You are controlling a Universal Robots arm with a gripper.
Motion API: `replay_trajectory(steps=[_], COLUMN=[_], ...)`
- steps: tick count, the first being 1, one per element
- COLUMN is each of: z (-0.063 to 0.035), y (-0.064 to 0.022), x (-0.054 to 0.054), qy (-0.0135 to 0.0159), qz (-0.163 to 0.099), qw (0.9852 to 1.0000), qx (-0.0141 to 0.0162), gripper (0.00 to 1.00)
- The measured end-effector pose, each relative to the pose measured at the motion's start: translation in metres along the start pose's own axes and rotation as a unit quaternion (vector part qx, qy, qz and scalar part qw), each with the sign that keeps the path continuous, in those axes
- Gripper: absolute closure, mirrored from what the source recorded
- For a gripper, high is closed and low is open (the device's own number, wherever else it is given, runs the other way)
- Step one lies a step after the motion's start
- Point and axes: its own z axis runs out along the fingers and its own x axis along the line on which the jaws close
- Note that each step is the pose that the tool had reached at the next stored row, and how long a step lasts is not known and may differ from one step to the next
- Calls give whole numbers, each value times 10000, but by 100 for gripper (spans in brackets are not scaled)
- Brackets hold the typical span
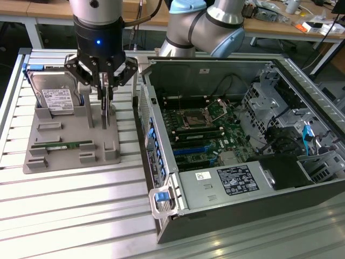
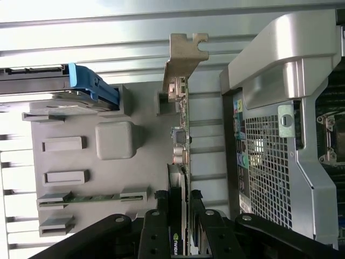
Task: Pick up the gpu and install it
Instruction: 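Pick up the gpu and move the gpu toward the slot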
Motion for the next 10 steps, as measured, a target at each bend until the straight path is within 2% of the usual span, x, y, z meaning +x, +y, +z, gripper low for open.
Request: replay_trajectory(steps=[10], z=[-111], y=[5], x=[-3], qy=[0], qz=[0], qw=[10000], qx=[0], gripper=[73])
